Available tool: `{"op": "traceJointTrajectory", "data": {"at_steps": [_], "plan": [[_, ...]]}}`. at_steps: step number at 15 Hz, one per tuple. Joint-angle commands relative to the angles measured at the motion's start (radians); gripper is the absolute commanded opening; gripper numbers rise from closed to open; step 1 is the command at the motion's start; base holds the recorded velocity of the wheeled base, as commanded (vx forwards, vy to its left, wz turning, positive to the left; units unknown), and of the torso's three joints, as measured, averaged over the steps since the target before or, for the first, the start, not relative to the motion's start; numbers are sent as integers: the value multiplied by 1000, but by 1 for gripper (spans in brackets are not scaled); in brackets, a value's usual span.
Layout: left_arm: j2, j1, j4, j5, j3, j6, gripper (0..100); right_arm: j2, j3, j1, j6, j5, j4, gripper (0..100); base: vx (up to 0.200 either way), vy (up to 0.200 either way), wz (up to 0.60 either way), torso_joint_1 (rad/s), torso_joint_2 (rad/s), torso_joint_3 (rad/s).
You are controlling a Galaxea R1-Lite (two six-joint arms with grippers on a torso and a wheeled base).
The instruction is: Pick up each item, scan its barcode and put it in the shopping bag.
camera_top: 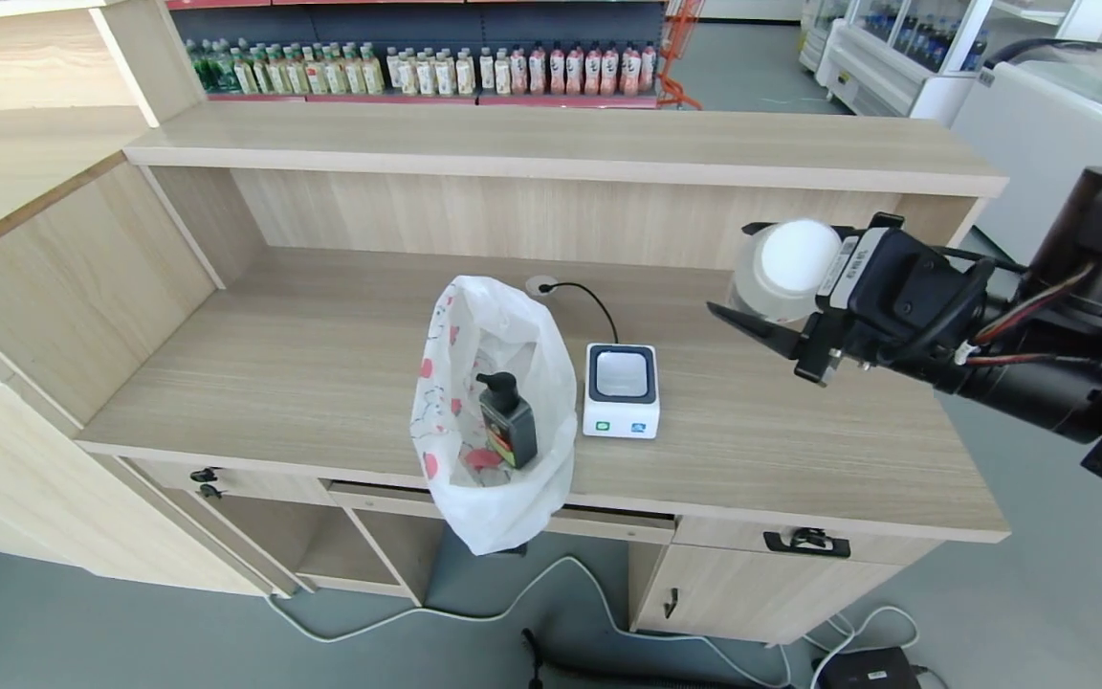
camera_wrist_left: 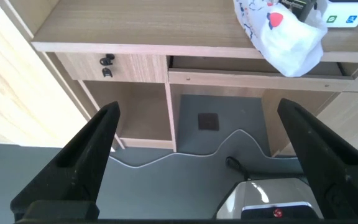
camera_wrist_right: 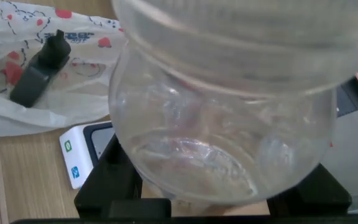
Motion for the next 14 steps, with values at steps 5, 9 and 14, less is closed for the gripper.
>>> {"op": "traceJointTrajectory", "data": {"at_steps": [5,9,14], "plan": [[0,-1,-1,0,0,0,100,57,-10,-86,16,10,-4,0,120,80,0,5,2,2],[0,-1,-1,0,0,0,100,94,-45,-159,45,34,-5,0,200,0,0,-4,0,5],[0,-1,0,0,0,1,100,132,-24,-175,132,99,-4,0,40,0,0,1,0,0]]}}
